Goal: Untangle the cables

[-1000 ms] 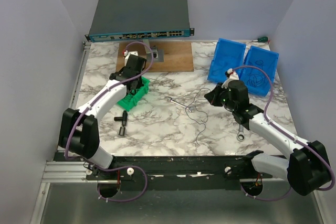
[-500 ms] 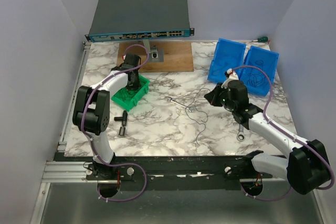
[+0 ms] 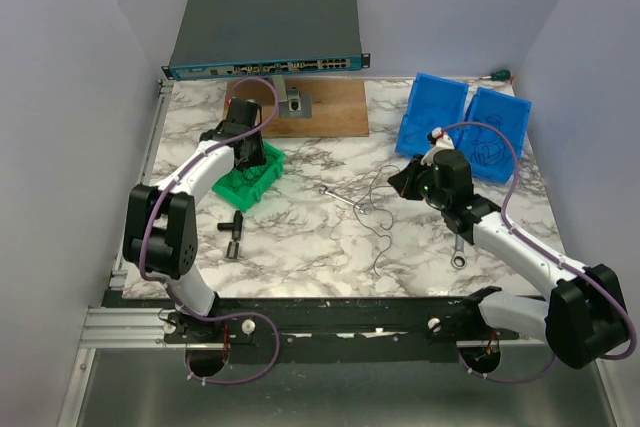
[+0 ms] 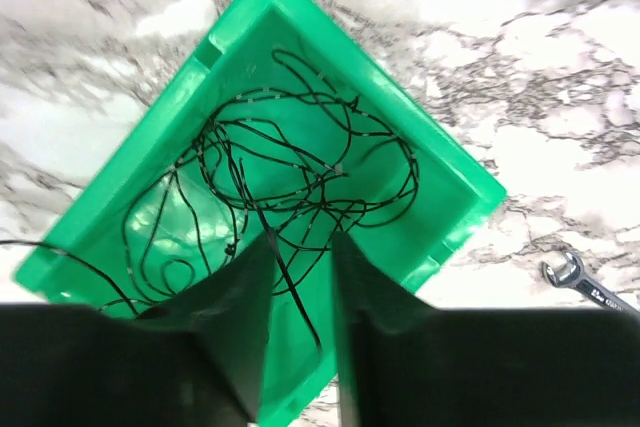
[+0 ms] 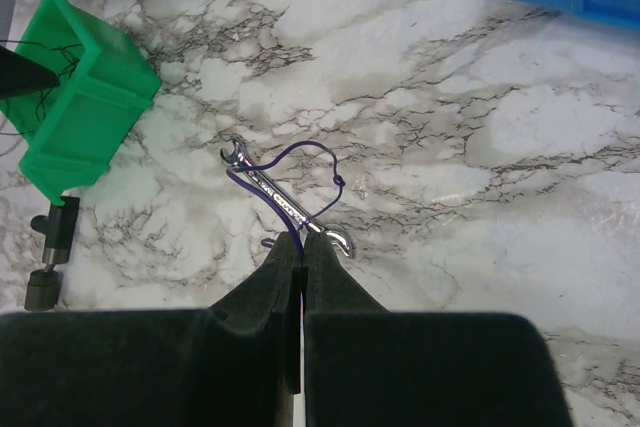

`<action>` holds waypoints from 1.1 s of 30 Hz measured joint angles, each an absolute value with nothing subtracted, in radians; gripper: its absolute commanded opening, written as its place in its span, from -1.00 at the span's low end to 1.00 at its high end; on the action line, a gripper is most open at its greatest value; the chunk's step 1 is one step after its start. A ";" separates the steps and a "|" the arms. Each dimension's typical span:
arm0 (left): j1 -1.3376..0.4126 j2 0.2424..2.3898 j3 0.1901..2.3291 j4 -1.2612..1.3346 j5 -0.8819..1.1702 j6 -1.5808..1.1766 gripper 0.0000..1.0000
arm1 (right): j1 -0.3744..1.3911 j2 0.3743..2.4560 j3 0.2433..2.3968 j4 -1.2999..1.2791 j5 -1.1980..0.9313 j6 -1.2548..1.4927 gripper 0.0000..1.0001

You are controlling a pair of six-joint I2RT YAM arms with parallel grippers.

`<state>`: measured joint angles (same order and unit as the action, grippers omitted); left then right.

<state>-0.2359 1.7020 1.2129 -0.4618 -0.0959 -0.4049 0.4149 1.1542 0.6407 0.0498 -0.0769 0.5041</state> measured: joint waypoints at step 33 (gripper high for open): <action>-0.620 0.785 0.778 -0.292 -0.239 -0.463 0.97 | 0.415 1.005 0.920 -0.199 0.212 0.538 -0.99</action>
